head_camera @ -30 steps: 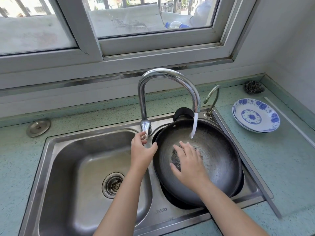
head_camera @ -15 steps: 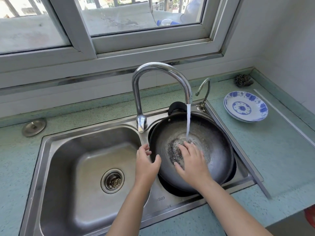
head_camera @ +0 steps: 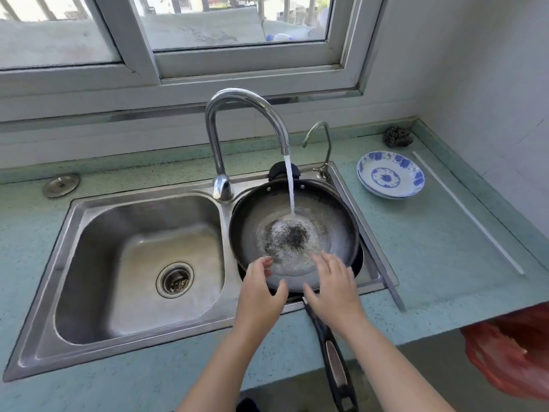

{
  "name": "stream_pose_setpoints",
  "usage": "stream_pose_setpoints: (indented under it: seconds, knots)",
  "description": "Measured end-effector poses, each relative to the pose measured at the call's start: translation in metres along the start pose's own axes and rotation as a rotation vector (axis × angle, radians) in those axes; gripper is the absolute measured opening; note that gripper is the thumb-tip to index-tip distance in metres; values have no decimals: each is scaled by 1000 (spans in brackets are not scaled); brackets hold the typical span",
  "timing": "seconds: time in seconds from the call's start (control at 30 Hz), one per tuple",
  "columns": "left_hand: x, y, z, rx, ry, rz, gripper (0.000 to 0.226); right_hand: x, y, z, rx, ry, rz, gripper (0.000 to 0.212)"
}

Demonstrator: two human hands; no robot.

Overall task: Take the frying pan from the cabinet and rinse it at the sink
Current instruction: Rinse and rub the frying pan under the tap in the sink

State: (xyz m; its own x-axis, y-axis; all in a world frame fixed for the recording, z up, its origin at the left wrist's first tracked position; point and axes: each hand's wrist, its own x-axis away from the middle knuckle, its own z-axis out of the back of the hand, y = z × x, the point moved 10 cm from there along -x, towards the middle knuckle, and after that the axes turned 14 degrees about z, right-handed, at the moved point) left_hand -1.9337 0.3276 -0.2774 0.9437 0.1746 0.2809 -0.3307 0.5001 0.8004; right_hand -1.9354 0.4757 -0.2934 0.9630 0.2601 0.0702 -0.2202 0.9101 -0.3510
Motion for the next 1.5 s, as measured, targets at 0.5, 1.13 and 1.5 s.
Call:
stream_pose_setpoints:
  seconds: [0.5,1.13,1.5]
  knots:
    - [118,6,-52,-444,195,-149,49,96,37,-5,-32,-84,126,61]
    - [125,-69,-118,221,-158,587,14,81,43,-69,-798,-207,-270,39]
    - [124,-80,-142,514,-173,885,13,72,37,-96,-1251,-232,-519,11]
